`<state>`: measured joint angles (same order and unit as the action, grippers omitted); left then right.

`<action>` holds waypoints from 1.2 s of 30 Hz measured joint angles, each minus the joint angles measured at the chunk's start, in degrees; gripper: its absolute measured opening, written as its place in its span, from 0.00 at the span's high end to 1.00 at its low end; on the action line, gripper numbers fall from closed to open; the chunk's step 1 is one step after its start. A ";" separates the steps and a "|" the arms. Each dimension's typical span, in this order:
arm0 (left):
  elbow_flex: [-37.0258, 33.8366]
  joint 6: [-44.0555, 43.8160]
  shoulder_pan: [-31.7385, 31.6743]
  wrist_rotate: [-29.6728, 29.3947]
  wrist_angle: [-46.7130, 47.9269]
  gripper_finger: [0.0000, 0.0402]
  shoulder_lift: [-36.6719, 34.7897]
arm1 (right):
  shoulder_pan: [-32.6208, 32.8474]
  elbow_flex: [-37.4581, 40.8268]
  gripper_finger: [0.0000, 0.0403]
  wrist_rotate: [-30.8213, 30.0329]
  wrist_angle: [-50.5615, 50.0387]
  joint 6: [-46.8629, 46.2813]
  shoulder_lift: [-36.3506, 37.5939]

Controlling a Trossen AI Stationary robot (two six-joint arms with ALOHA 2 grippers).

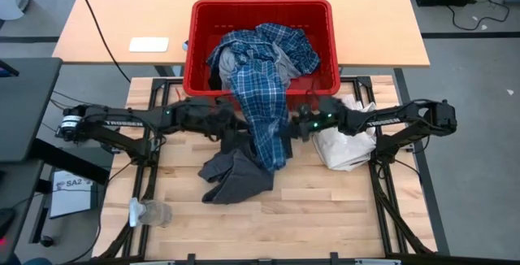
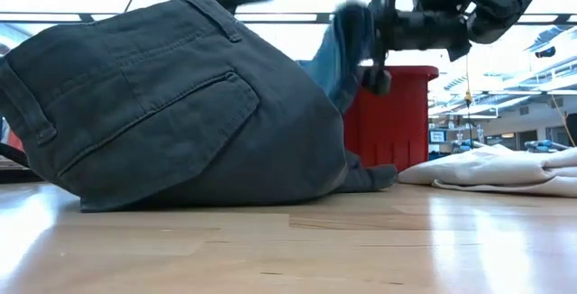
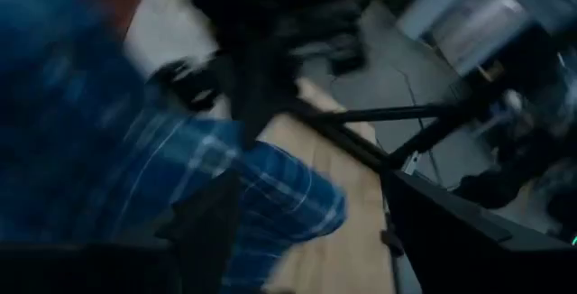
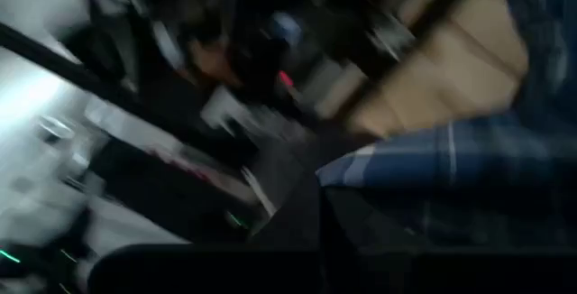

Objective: Fold Laundry from Bin
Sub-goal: Adjust the plaid pants

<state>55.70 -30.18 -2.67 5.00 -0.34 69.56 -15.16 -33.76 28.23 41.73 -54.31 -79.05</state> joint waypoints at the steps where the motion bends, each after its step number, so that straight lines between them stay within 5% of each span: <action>1: 0.00 3.95 0.93 -1.25 -1.76 0.32 0.02 | -0.64 0.01 0.99 0.30 3.04 -2.23 -0.02; 8: -0.02 20.04 3.30 -15.02 -6.27 0.35 0.57 | -4.50 -0.47 1.00 1.72 15.13 -11.72 -0.02; 22: -0.09 23.29 -3.38 -11.31 -15.79 0.30 6.24 | -5.64 -16.01 1.00 6.18 5.49 -7.08 -0.02; 26: -0.09 22.88 -5.34 -11.35 -15.84 0.45 6.12 | -6.44 -18.31 1.00 6.39 2.77 -5.00 -0.02; 33: -0.09 22.59 -8.97 -11.31 -15.61 0.92 5.81 | -9.57 -18.64 0.90 6.55 0.94 -4.34 -0.04; 36: -0.09 19.76 -11.53 -11.31 -16.19 0.97 5.46 | -11.68 -18.64 0.83 5.42 0.88 -2.89 -0.04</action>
<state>55.61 -10.42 -14.20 -6.30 -16.54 75.02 -26.83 -52.40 33.65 42.61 -57.21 -79.09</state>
